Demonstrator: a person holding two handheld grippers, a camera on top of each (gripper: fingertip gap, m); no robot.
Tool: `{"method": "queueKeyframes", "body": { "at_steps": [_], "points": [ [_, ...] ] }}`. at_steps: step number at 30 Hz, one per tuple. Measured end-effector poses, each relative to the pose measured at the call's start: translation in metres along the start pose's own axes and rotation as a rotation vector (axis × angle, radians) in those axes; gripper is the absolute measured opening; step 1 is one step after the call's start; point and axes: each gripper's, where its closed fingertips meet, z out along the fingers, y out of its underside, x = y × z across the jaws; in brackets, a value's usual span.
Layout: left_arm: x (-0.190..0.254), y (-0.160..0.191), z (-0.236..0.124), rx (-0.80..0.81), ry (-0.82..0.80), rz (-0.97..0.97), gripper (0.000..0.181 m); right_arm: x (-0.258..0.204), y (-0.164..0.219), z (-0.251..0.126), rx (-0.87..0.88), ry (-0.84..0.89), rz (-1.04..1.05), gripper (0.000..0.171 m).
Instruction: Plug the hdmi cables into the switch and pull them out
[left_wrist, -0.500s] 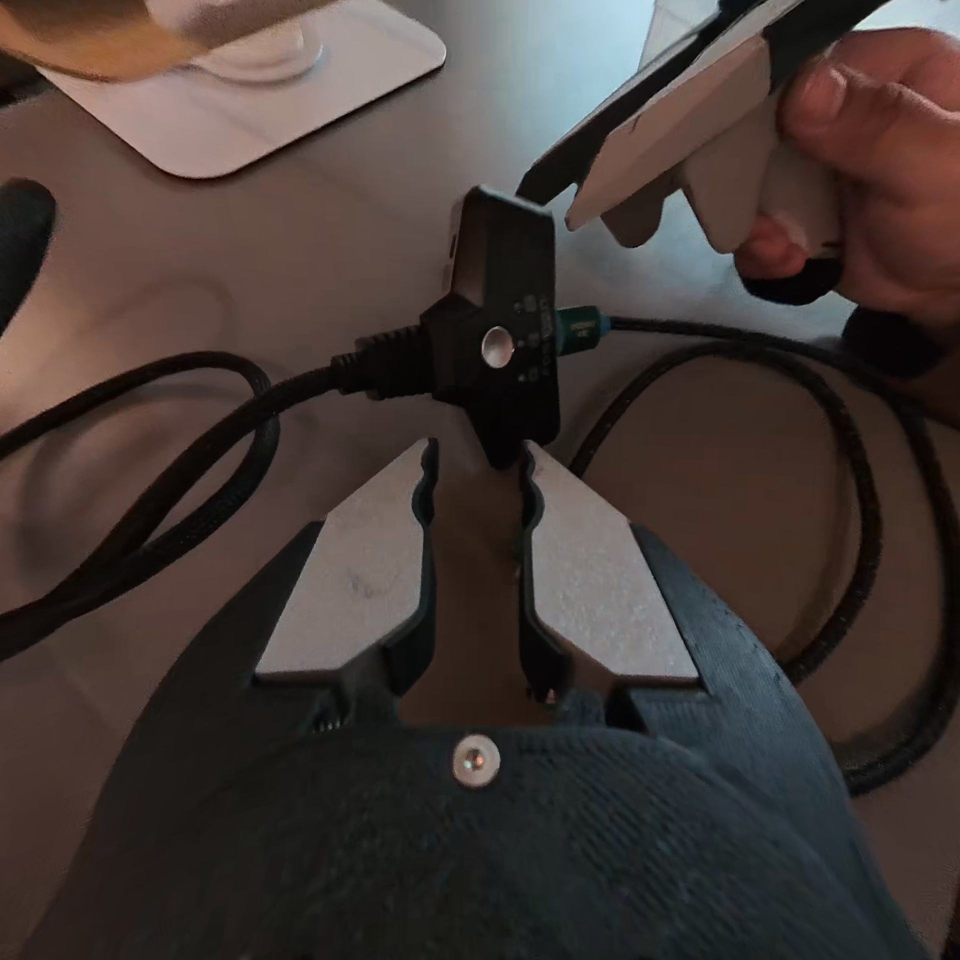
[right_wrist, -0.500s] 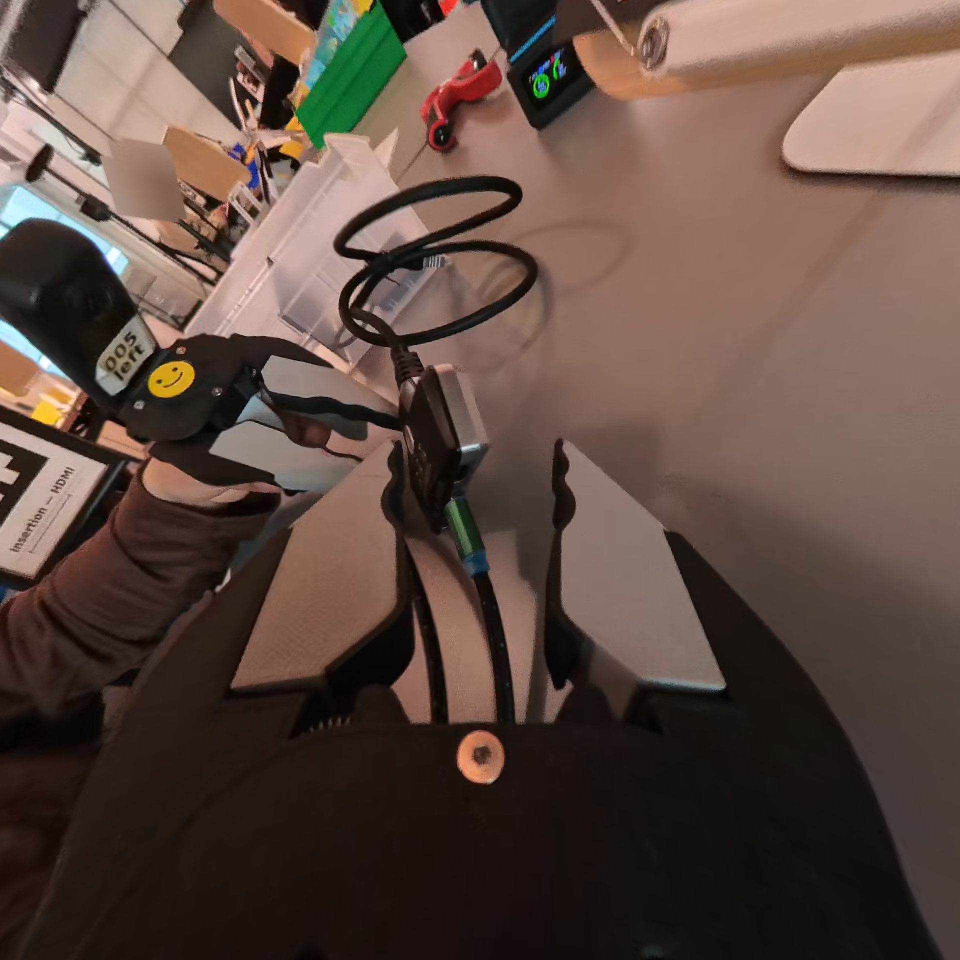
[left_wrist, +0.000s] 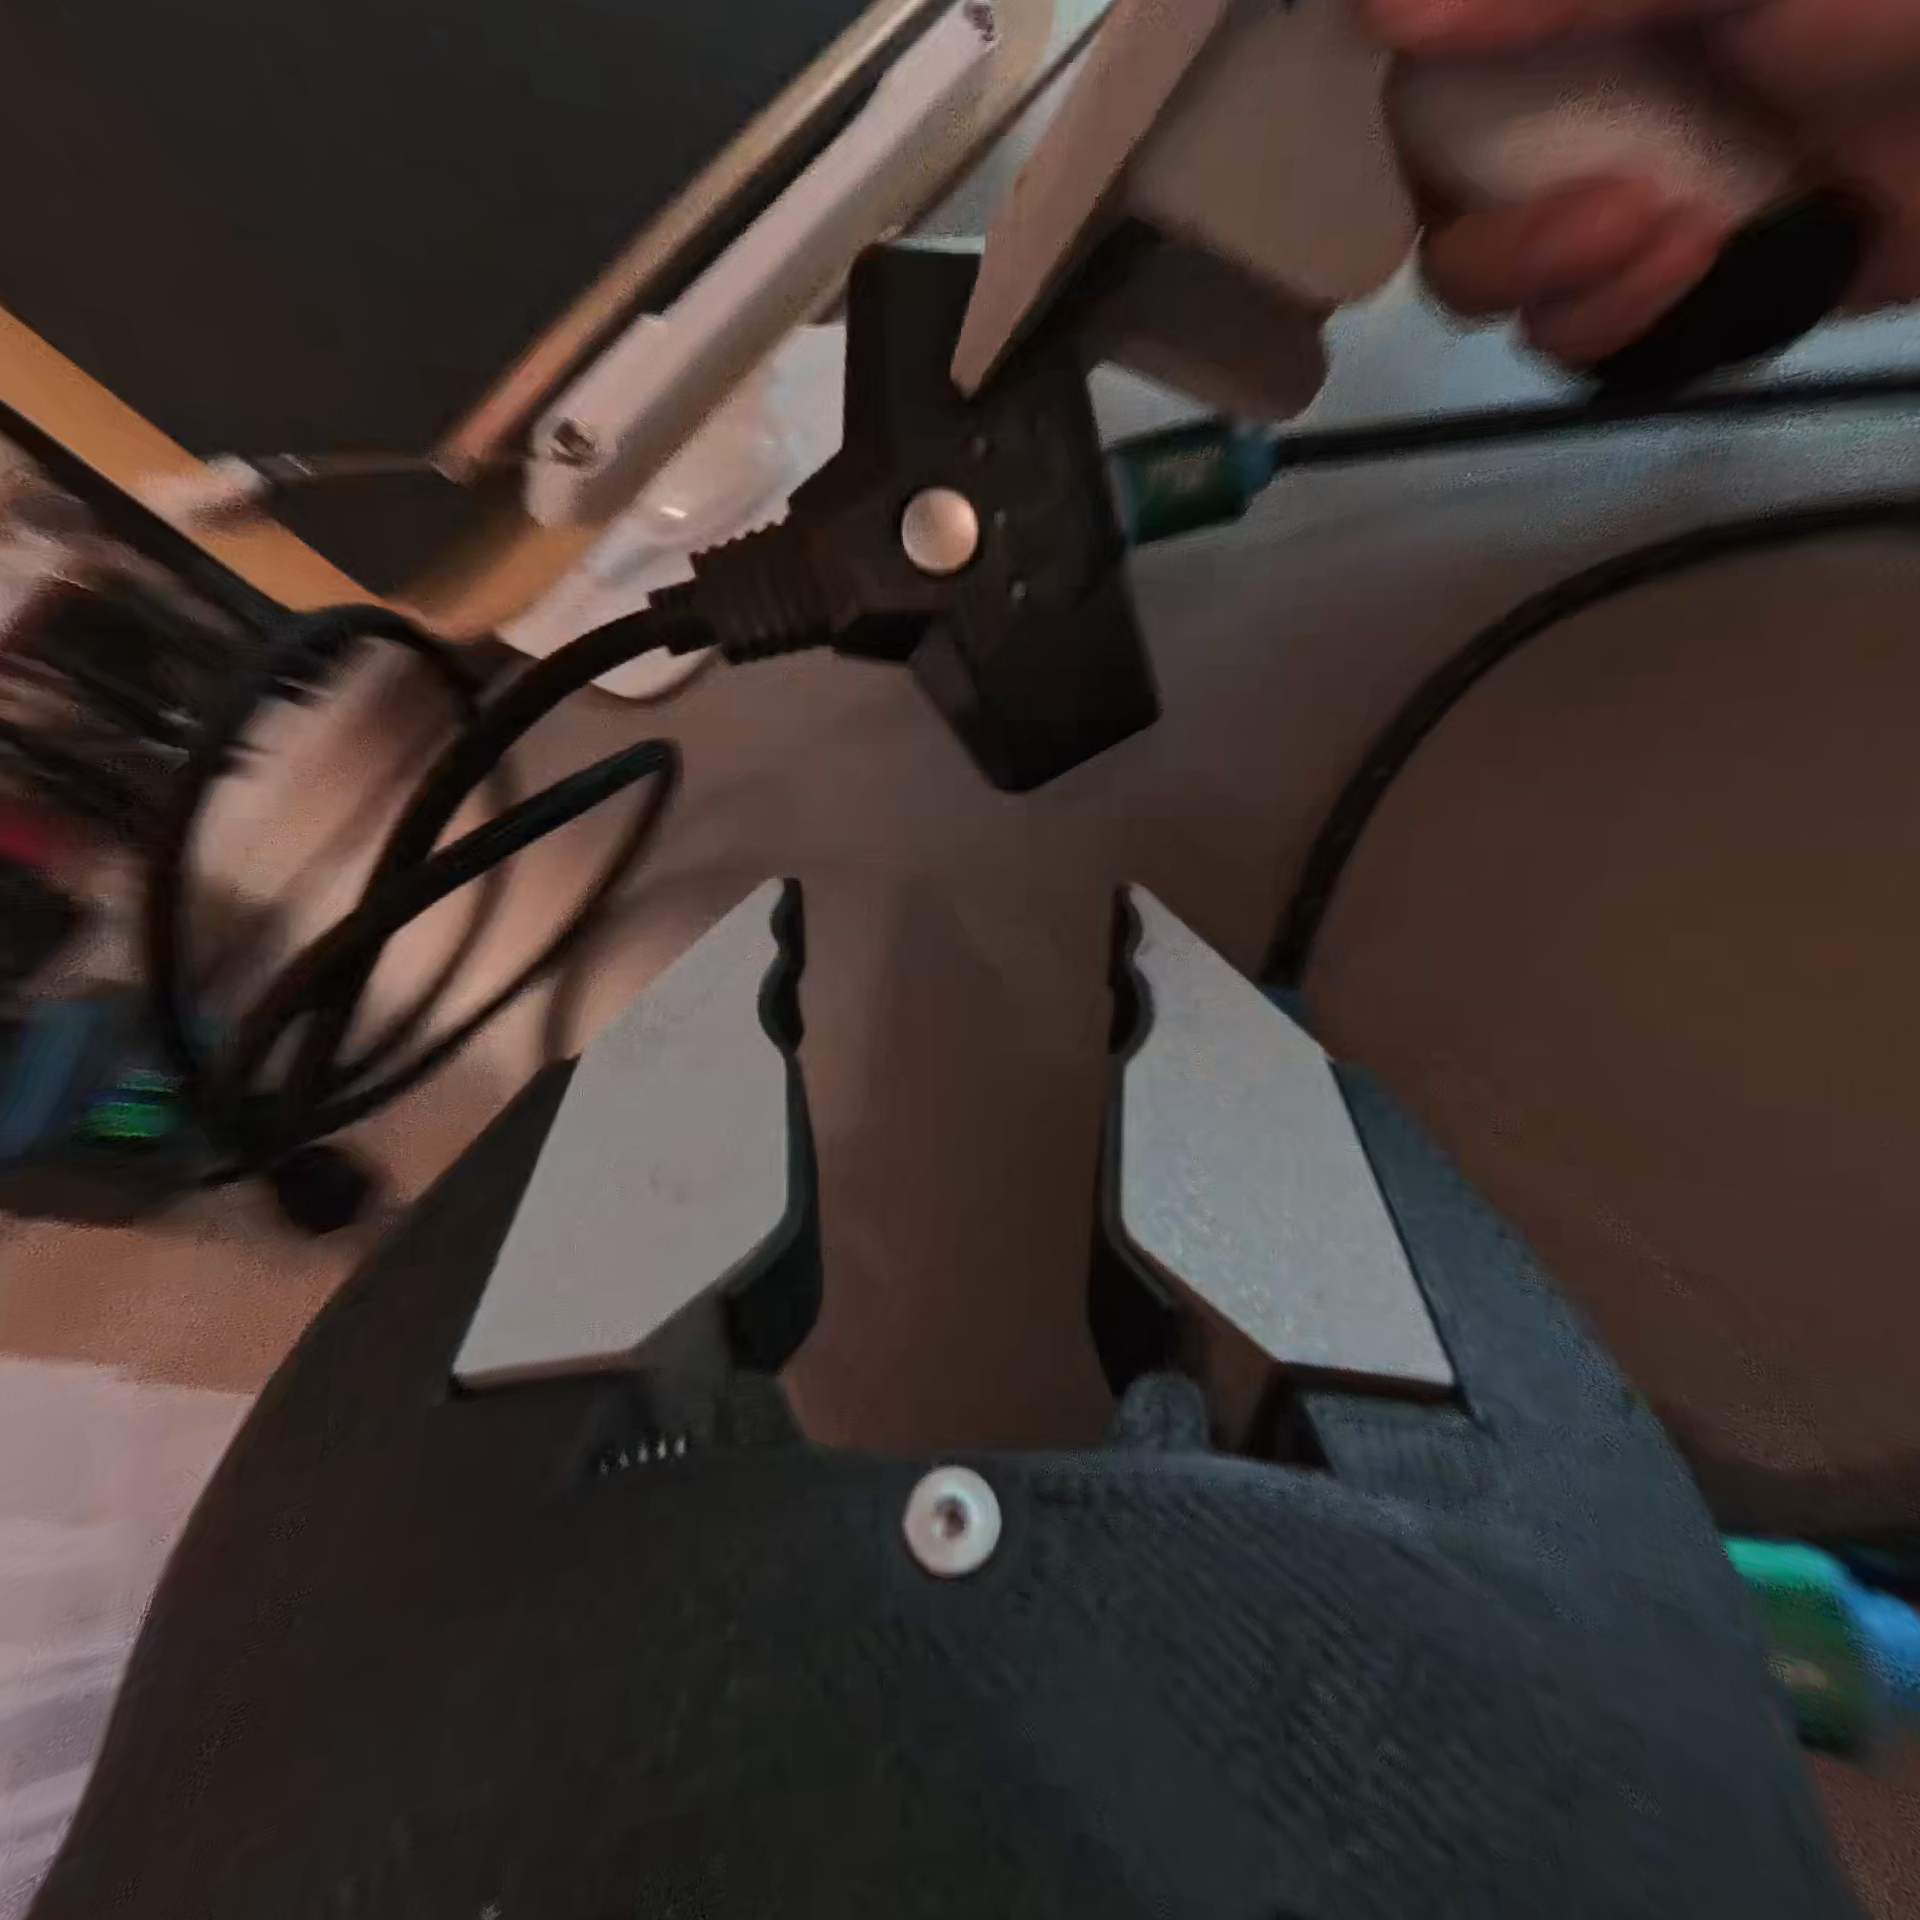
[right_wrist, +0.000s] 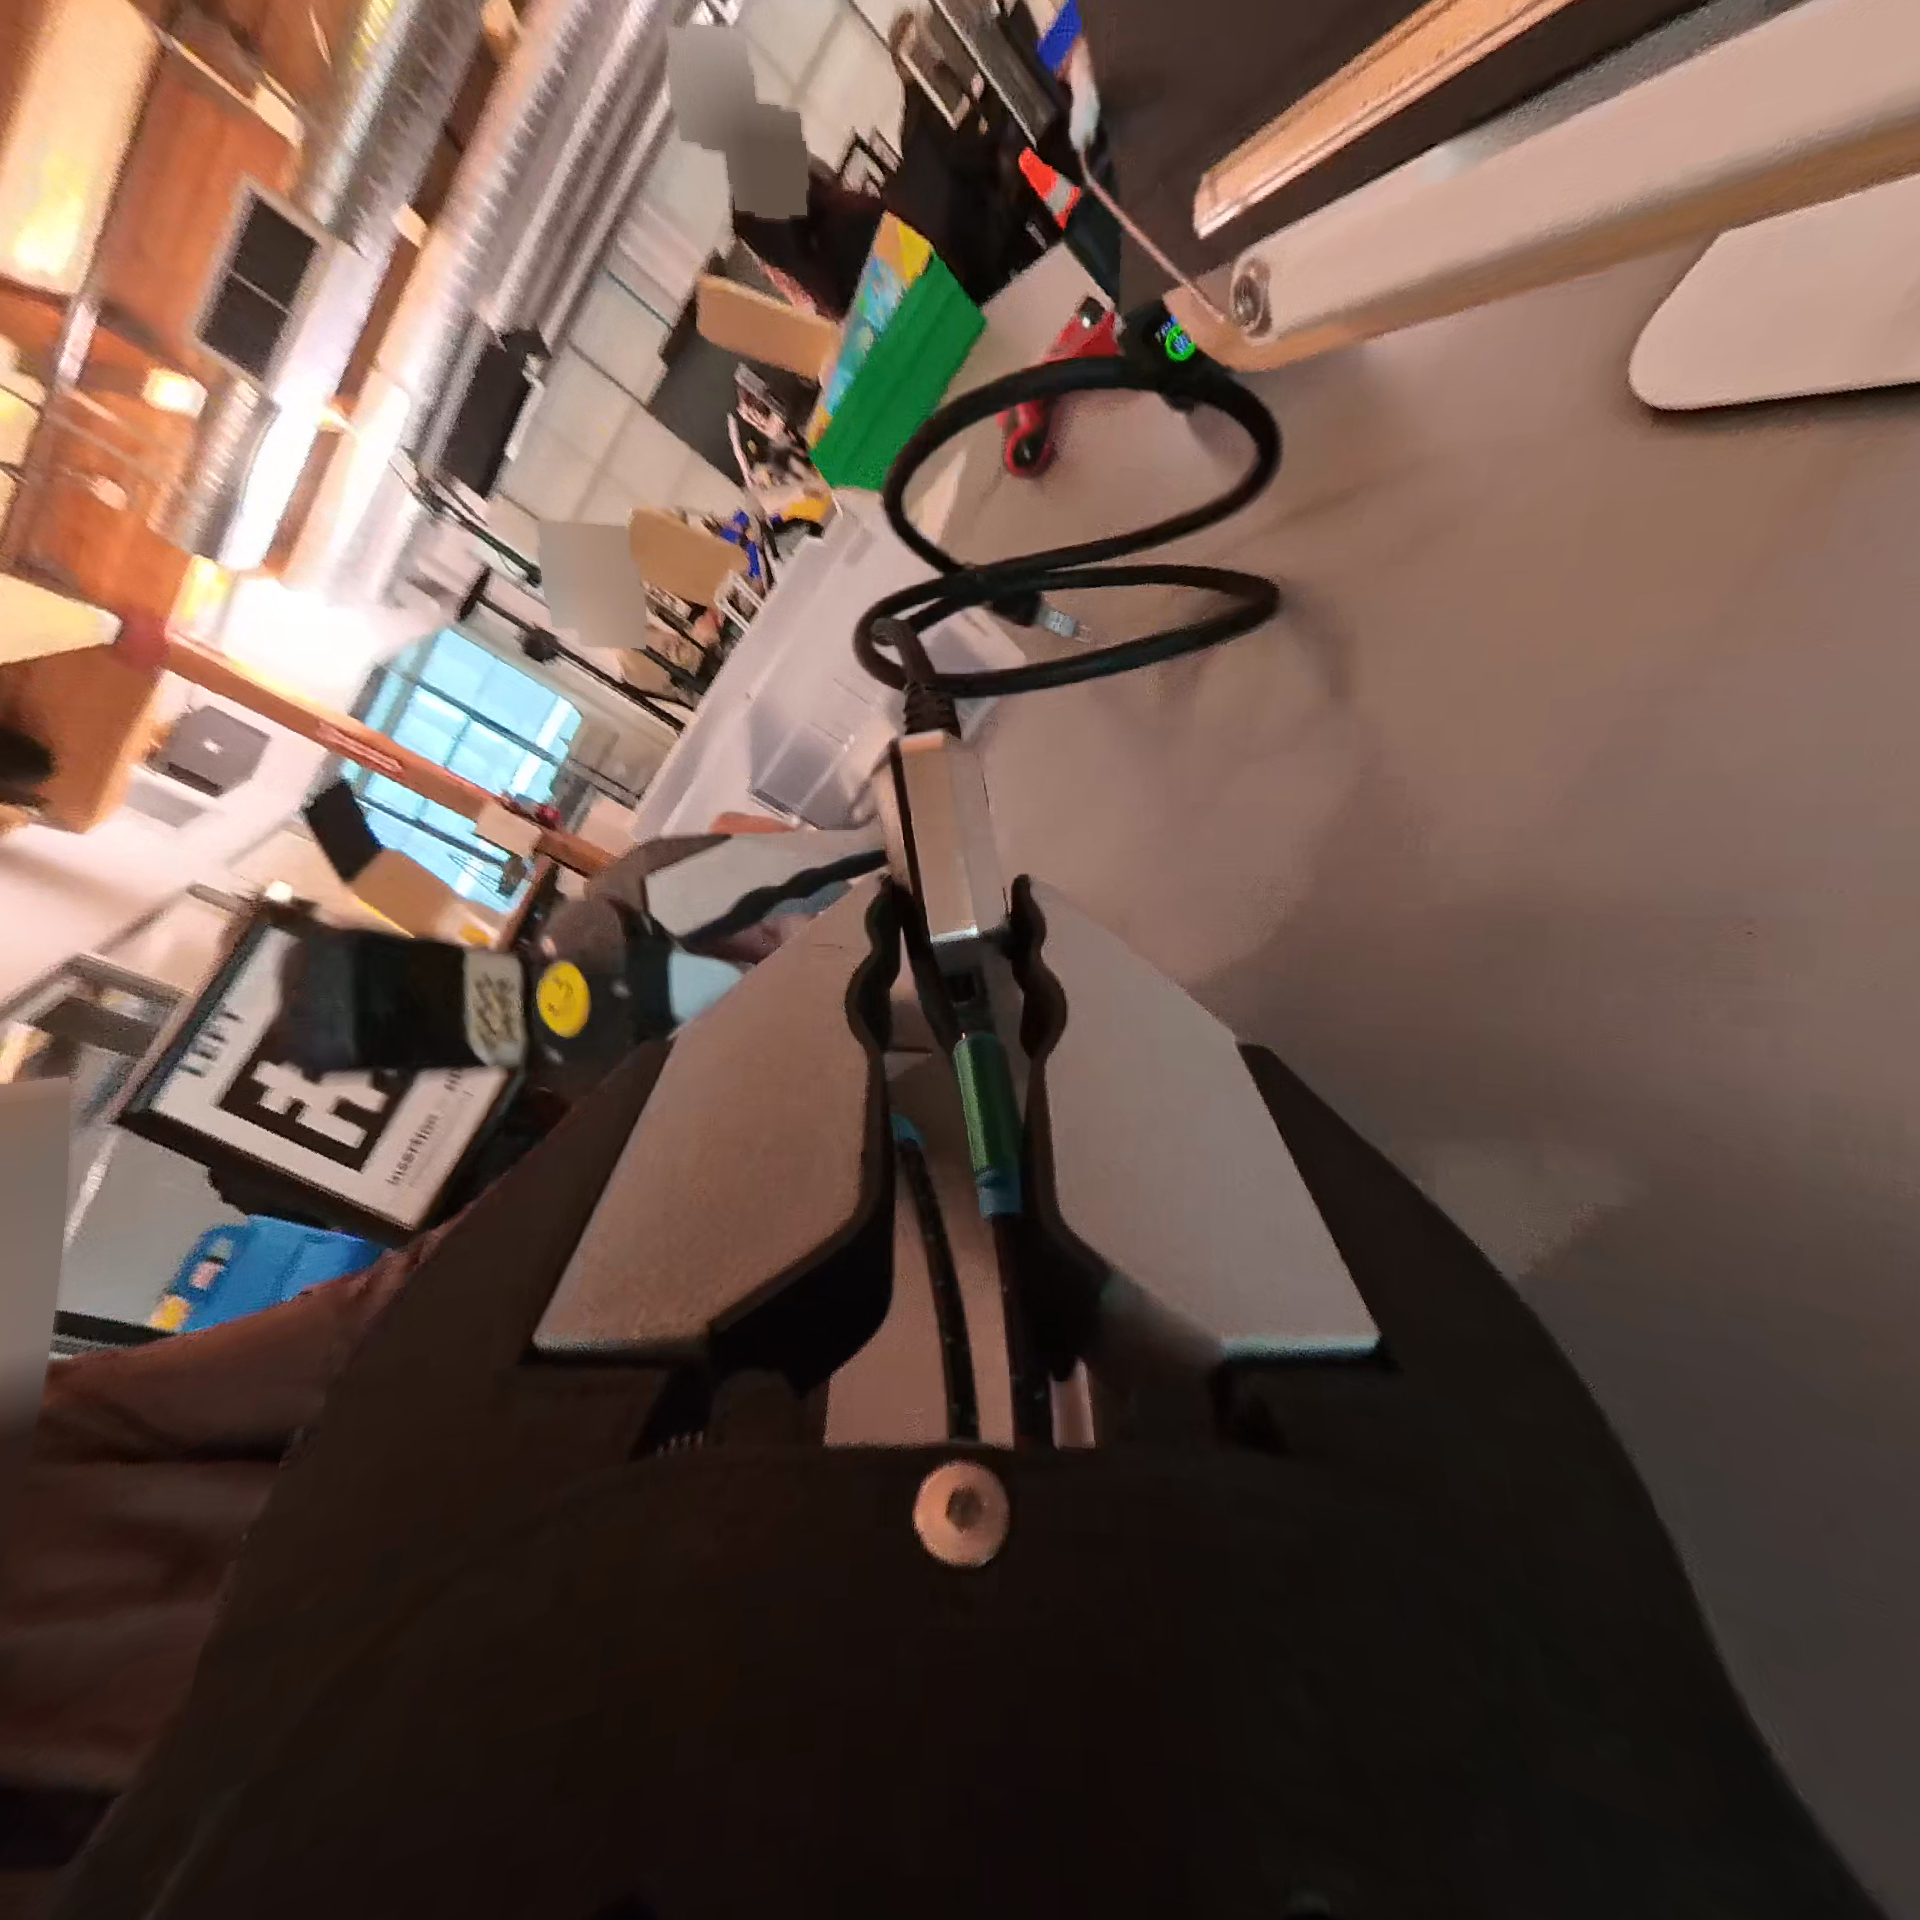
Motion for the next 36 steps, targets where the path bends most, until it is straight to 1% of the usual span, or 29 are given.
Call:
{"method": "queueKeyframes", "body": {
  "at_steps": [1, 3, 4, 6, 10, 12, 15, 18, 20, 21, 22, 23, 24, 27, 29, 33, 36],
  "points": [
    [-0.005, 0.001, 0.001, -0.006, -0.087, 0.120, 0.061, -0.002, -0.003, -0.002, 0.016, -0.019, 0.020, 0.018],
    [-0.012, -0.005, 0.002, -0.010, -0.266, 0.394, 0.065, -0.006, -0.004, -0.004, 0.031, -0.058, 0.073, 0.017],
    [-0.012, -0.012, 0.002, 0.003, -0.338, 0.524, 0.062, -0.007, -0.003, -0.004, 0.029, -0.082, 0.102, 0.017],
    [-0.005, -0.023, 0.005, 0.028, -0.409, 0.707, 0.059, -0.010, -0.001, -0.003, 0.023, -0.123, 0.155, 0.017],
    [0.000, -0.036, 0.011, 0.063, -0.459, 0.874, 0.058, -0.017, 0.006, -0.001, -0.011, -0.175, 0.211, 0.018],
    [0.001, -0.039, 0.014, 0.078, -0.477, 0.946, 0.051, -0.023, 0.011, 0.002, -0.045, -0.215, 0.233, 0.018],
    [0.003, -0.042, 0.010, 0.096, -0.506, 1.026, 0.047, -0.029, 0.016, 0.008, -0.071, -0.266, 0.253, 0.019],
    [-0.001, -0.047, 0.001, 0.121, -0.526, 1.025, 0.038, -0.035, 0.012, 0.009, -0.047, -0.298, 0.239, 0.017],
    [-0.003, -0.053, -0.008, 0.155, -0.544, 1.004, 0.026, -0.040, 0.010, 0.009, -0.035, -0.307, 0.215, 0.019],
    [-0.004, -0.057, -0.013, 0.179, -0.544, 0.980, 0.023, -0.041, 0.007, 0.008, -0.022, -0.309, 0.202, 0.023],
    [-0.006, -0.059, -0.018, 0.200, -0.541, 0.947, 0.020, -0.040, 0.003, 0.005, 0.003, -0.298, 0.188, 0.032],
    [-0.010, -0.061, -0.024, 0.215, -0.548, 0.910, 0.020, -0.038, -0.002, 0.001, 0.034, -0.282, 0.169, 0.038],
    [-0.017, -0.061, -0.030, 0.219, -0.559, 0.871, 0.019, -0.036, -0.007, -0.004, 0.063, -0.265, 0.147, 0.039],
    [-0.041, -0.058, -0.045, 0.226, -0.602, 0.741, 0.019, -0.033, -0.019, -0.017, 0.122, -0.230, 0.094, 0.034],
    [-0.053, -0.057, -0.053, 0.247, -0.613, 0.656, 0.018, -0.033, -0.021, -0.020, 0.133, -0.226, 0.080, 0.033],
    [-0.060, -0.057, -0.061, 0.285, -0.603, 0.565, 0.018, -0.026, -0.013, -0.011, 0.091, -0.183, 0.067, 0.038],
    [-0.055, -0.061, -0.064, 0.340, -0.546, 0.499, 0.018, -0.020, -0.004, -0.004, 0.035, -0.090, -0.021, 0.042]
  ]
}}
